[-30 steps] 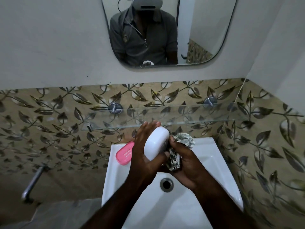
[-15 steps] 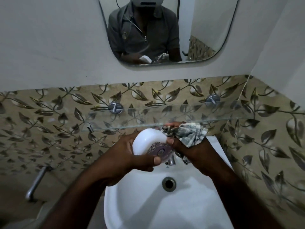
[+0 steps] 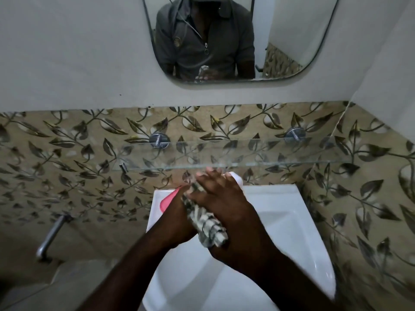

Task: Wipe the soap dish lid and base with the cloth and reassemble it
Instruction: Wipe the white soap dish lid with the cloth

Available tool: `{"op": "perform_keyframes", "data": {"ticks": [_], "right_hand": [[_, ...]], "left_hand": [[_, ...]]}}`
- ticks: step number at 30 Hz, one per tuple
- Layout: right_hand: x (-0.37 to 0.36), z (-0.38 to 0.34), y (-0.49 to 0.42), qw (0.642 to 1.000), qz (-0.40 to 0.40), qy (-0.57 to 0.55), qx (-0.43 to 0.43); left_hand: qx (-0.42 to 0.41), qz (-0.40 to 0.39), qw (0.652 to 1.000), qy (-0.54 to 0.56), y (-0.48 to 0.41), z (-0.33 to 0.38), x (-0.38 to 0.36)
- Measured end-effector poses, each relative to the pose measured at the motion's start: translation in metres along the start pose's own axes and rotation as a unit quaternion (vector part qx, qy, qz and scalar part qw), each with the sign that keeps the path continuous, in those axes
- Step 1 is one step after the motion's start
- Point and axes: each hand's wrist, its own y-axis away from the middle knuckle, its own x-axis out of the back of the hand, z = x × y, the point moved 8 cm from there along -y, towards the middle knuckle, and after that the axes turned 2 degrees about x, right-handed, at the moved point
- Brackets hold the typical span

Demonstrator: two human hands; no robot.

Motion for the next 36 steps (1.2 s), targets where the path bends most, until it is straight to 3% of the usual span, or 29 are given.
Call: {"op": "perform_keyframes", "data": {"ticks": [2,3,5,7,8,12,14,19,22,25,29,31,36], "right_hand": [[0.005,0.003,0.003,0.999,-0.003,-0.009,0.035],[0.008,0.017,0.006,0.999,0.021,-0.022,0.012],[0.016,0.062,0.016,0.980,0.106,-0.102,-0.132],[0.016,0.088,0.025,0.932,0.161,-0.172,-0.275],[0.015,0.086,0.025,0.929,0.166,-0.166,-0.285],[0.010,0.036,0.013,0.983,0.111,-0.062,-0.129],[0.007,0.039,0.014,0.993,0.084,-0.020,-0.082],[0.014,0.088,0.032,0.944,0.134,-0.083,-0.289],[0.017,0.048,0.015,0.970,0.138,-0.073,-0.185],[0.016,0.035,0.003,0.993,0.079,-0.026,-0.082],[0.037,0.087,0.016,0.950,0.184,-0.049,-0.246],[0.034,0.082,0.017,0.943,0.189,-0.085,-0.261],[0.024,0.030,0.007,0.995,0.075,-0.006,-0.062]], "left_hand": [[-0.047,0.005,0.999,-0.016,-0.003,0.007,0.000],[-0.054,0.011,0.998,-0.010,-0.004,0.007,0.001],[-0.009,0.015,1.000,0.022,-0.007,0.002,0.000],[0.025,0.008,0.999,0.021,-0.009,-0.009,-0.006],[0.026,-0.003,0.999,0.021,-0.009,-0.010,-0.009],[0.000,-0.007,0.999,0.031,-0.011,-0.005,-0.012],[-0.009,-0.007,1.000,0.001,-0.010,-0.002,-0.010],[-0.001,-0.017,0.999,-0.050,-0.008,-0.005,-0.015],[-0.041,-0.018,0.997,-0.056,-0.010,0.011,-0.015],[-0.047,0.009,0.997,-0.061,-0.012,0.018,-0.006],[-0.058,-0.007,0.997,-0.043,-0.014,0.020,-0.011],[-0.071,-0.018,0.997,-0.034,-0.016,0.025,-0.016],[-0.065,0.017,0.997,-0.037,-0.016,0.021,-0.010]]}}
